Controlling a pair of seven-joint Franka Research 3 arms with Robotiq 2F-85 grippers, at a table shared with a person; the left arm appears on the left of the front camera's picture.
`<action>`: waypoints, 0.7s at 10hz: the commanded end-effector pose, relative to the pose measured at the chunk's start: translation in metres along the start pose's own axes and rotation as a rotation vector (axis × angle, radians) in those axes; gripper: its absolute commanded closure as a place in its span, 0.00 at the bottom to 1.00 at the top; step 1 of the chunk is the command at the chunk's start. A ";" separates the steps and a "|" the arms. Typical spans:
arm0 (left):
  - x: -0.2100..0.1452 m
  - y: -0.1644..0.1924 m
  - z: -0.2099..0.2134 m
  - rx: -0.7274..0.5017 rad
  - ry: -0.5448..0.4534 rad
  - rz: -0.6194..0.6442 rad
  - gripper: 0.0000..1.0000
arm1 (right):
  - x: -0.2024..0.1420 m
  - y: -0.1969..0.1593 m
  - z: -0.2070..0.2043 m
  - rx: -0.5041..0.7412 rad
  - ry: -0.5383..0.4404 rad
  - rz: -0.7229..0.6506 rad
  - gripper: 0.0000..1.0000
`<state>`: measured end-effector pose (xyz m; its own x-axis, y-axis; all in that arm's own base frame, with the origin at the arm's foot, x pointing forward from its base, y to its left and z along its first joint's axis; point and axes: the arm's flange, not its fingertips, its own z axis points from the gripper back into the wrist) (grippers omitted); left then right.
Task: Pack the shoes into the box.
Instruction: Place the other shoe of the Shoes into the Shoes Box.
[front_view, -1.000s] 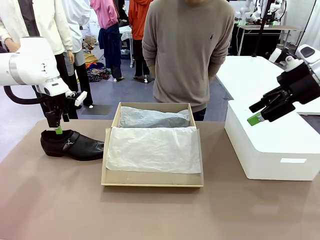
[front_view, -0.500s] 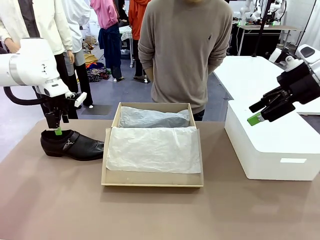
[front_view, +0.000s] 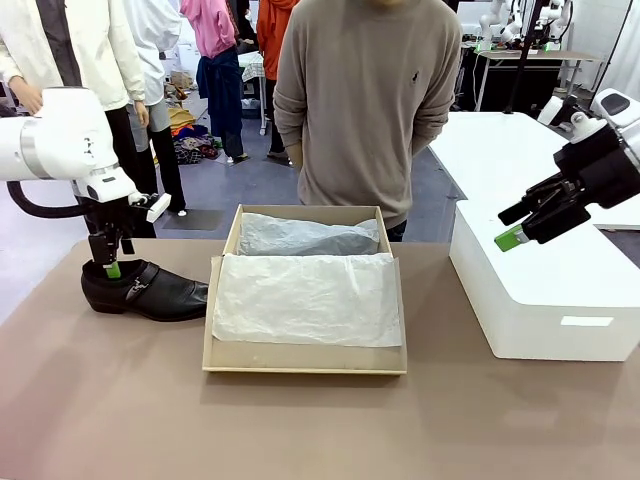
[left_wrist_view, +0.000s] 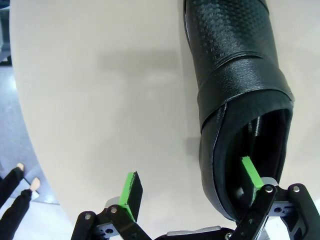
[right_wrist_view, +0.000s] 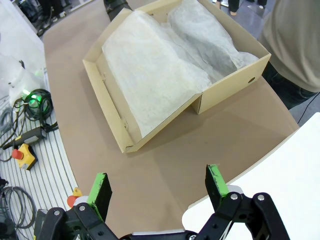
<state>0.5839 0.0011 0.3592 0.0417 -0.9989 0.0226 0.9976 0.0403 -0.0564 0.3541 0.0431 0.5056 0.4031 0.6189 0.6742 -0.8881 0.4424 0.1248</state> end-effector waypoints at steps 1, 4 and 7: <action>-0.002 0.007 -0.006 -0.017 0.023 0.013 0.00 | 0.000 -0.003 -0.001 0.011 -0.030 0.022 0.00; -0.002 0.014 -0.017 -0.040 0.025 0.007 0.00 | 0.000 -0.003 -0.001 0.011 -0.030 0.022 0.00; -0.002 0.014 -0.021 -0.064 0.005 -0.017 0.00 | 0.000 -0.003 -0.001 0.011 -0.030 0.022 0.00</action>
<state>0.5929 0.0011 0.3335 0.0392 -0.9991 0.0168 0.9943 0.0373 -0.1003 0.3541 0.0431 0.5056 0.4030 0.6189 0.6742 -0.8881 0.4424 0.1248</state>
